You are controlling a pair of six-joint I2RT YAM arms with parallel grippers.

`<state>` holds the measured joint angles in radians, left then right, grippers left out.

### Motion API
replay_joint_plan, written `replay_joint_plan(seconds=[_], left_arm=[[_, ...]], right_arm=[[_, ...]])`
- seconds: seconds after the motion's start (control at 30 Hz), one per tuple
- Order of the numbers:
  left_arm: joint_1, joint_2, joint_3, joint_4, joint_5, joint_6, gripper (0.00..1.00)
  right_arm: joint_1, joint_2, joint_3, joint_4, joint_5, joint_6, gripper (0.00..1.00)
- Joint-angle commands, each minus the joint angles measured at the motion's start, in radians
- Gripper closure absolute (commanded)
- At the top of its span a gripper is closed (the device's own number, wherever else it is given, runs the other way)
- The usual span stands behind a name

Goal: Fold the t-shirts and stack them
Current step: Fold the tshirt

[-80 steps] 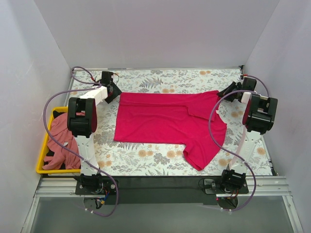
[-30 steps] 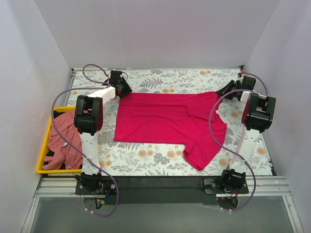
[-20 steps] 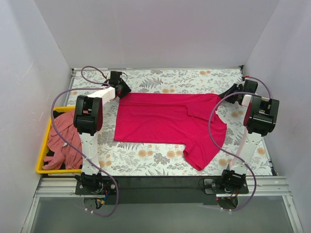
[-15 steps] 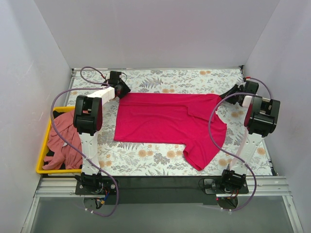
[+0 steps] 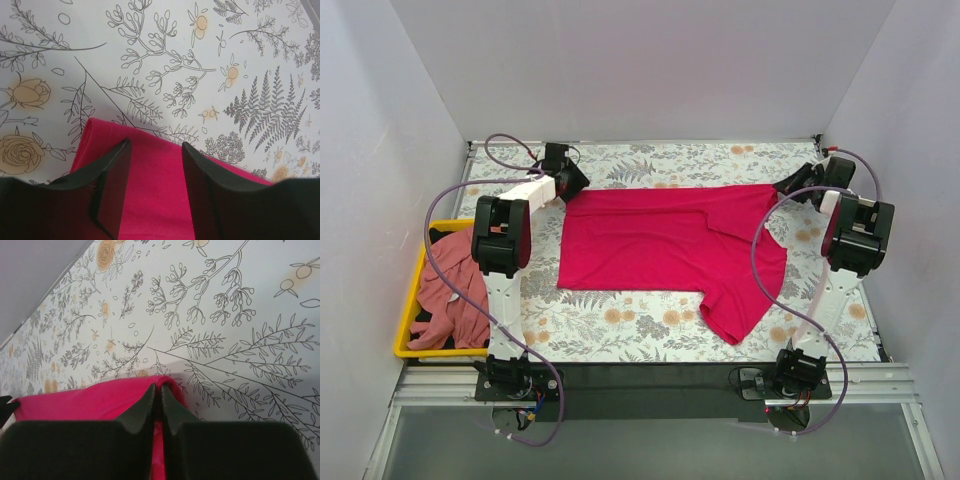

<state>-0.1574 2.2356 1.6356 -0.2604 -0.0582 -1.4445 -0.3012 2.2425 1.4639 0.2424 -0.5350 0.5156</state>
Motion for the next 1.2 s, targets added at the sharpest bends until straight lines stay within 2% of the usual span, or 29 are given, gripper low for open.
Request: replay_joint_plan(seconds=[0.0, 0.03, 0.1, 0.13, 0.23, 0.27, 0.33, 0.47, 0.63, 0.8, 0.93, 1.0, 1.17], left_arm=[[0.033, 0.039, 0.009, -0.1, -0.057, 0.068, 0.5], [0.033, 0.033, 0.013, -0.097, -0.058, 0.079, 0.47], [0.033, 0.019, 0.033, -0.097, -0.057, 0.093, 0.4], [0.033, 0.0, 0.043, -0.097, -0.06, 0.108, 0.35], [0.032, -0.066, 0.056, -0.097, -0.069, 0.137, 0.3], [0.03, -0.091, 0.056, -0.099, -0.077, 0.153, 0.25], [0.027, -0.14, 0.04, -0.1, -0.103, 0.167, 0.22], [0.006, -0.313, -0.043, -0.129, -0.161, 0.191, 0.21], [-0.034, -0.497, -0.213, -0.287, -0.239, 0.162, 0.21], [-0.105, -0.715, -0.512, -0.378, -0.232, 0.119, 0.21], [-0.166, -0.904, -0.696, -0.465, -0.227, 0.053, 0.23], [-0.179, -0.947, -0.784, -0.476, -0.226, 0.012, 0.25], [-0.18, -0.972, -0.829, -0.476, -0.219, -0.075, 0.27]], right_arm=[[-0.018, 0.019, 0.068, 0.048, -0.025, -0.029, 0.87], [-0.018, 0.014, 0.076, 0.046, -0.031, -0.031, 0.78], [-0.018, 0.002, 0.076, 0.043, -0.04, -0.031, 0.68], [-0.018, -0.018, 0.073, 0.041, -0.04, -0.032, 0.58], [-0.016, -0.085, 0.047, 0.015, -0.03, -0.045, 0.41], [-0.016, -0.109, 0.035, -0.007, -0.022, -0.051, 0.39], [-0.009, -0.186, -0.006, -0.032, -0.002, -0.078, 0.33], [0.031, -0.331, -0.052, -0.205, 0.096, -0.181, 0.29], [0.143, -0.547, -0.146, -0.504, 0.355, -0.276, 0.29], [0.272, -0.714, -0.336, -0.659, 0.574, -0.279, 0.3], [0.388, -0.86, -0.466, -0.712, 0.589, -0.269, 0.3], [0.419, -0.903, -0.528, -0.724, 0.595, -0.269, 0.3], [0.474, -1.037, -0.688, -0.723, 0.595, -0.264, 0.3]])
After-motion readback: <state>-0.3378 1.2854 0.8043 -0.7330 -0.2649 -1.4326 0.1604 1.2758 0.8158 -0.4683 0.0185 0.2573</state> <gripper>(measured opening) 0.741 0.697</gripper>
